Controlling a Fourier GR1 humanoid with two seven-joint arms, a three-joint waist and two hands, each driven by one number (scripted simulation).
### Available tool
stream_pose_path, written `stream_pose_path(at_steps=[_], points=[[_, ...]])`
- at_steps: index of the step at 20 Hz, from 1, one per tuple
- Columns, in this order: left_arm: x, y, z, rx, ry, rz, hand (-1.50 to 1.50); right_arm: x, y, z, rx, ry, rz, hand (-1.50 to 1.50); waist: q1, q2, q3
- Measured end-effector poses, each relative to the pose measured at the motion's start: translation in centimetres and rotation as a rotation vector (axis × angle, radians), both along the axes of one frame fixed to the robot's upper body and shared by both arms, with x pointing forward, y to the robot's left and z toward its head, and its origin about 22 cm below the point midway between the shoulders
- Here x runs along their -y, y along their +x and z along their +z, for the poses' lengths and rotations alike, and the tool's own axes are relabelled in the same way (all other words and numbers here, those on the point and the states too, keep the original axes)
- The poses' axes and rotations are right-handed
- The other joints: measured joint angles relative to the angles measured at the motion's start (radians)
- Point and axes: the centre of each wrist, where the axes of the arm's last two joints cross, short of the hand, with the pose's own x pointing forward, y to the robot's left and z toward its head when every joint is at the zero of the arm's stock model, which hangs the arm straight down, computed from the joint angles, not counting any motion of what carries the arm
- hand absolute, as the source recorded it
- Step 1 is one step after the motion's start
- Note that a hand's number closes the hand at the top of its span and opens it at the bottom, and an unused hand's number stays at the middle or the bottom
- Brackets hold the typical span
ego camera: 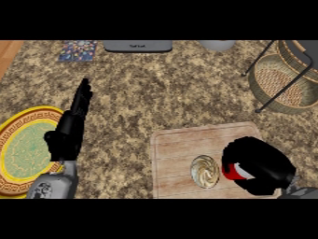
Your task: Pick the can from the cutting board and place it in the tiered basket
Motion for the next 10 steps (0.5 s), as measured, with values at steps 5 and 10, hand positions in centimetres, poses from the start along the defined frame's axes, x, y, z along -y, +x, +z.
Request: stream_pose_path(at_steps=[5, 10], points=[[0.3, -0.3, -0.1, -0.001, 0.006, -0.002, 0.00, 0.2, 0.5, -0.8, 0.033, -0.144, -0.229, 1.50, 0.001, -0.003, -0.002], [-0.2, -0.2, -0.1, 0.004, 0.004, 0.000, 0.00, 1.1, 1.1, -0.9, 0.038, -0.318, -0.535, 1.50, 0.001, -0.008, -0.008]])
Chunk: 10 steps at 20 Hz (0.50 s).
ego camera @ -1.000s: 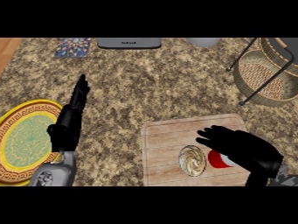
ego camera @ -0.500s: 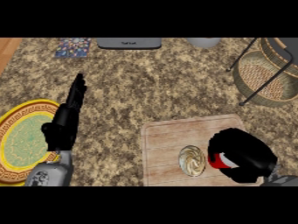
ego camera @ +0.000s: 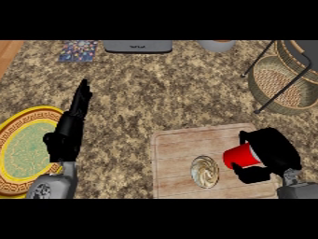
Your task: Pick the can from the cutting board and place it in the tiered basket
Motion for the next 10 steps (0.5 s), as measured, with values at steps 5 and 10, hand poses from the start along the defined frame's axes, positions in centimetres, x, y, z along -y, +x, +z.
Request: stream_pose_path(at_steps=[5, 10], points=[[0.7, 0.3, -0.4, -0.002, 0.001, 0.000, 0.00, -0.6, 1.0, 0.0, 0.061, -0.072, -0.183, 1.50, -0.001, 0.003, 0.003], [0.6, 0.0, 0.1, 0.002, -0.001, 0.004, 0.00, -0.9, 0.6, 3.2, 0.156, -0.101, -0.293, 1.50, -0.006, 0.007, 0.009]])
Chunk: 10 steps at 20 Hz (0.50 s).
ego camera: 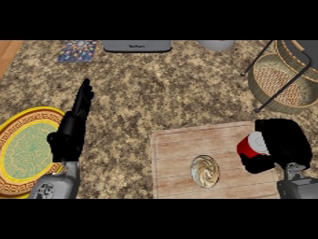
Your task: Pick the can from the cutting board and place it in the tiered basket
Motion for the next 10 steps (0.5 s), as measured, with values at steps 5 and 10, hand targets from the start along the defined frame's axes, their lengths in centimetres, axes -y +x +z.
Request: stream_pose_path(at_steps=[5, 10], points=[[-0.2, 0.1, -0.6, -0.004, -0.001, 0.009, 0.00, 0.4, -0.9, 5.9, 0.153, 0.019, -0.061, 1.50, -0.006, 0.001, 0.002], [-0.5, 0.0, -0.4, -0.008, 0.005, 0.005, 0.00, 1.4, -1.5, 13.1, 0.272, 0.066, -0.096, 1.50, -0.004, 0.000, 0.002]])
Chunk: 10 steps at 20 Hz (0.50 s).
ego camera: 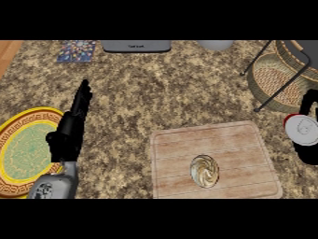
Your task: Pick the can from the cutting board and place it in the tiered basket
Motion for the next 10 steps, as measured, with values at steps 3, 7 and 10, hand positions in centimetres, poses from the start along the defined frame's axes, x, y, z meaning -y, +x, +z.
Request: stream_pose_path(at_steps=[3, 7, 10], points=[[0.1, 0.3, 0.4, -0.001, -0.003, -0.004, 0.00, 0.2, -0.7, 4.1, 0.044, 0.030, -0.014, 1.50, 0.001, 0.000, 0.000], [0.4, 0.6, 0.8, -0.004, 0.000, -0.007, 0.00, 0.7, -1.1, 8.0, 0.097, 0.072, -0.032, 1.50, 0.004, 0.001, 0.000], [0.2, 0.6, 0.4, 0.001, -0.003, -0.012, 0.00, 1.2, -0.3, 9.6, 0.126, 0.168, -0.031, 1.50, 0.006, 0.001, 0.000]])
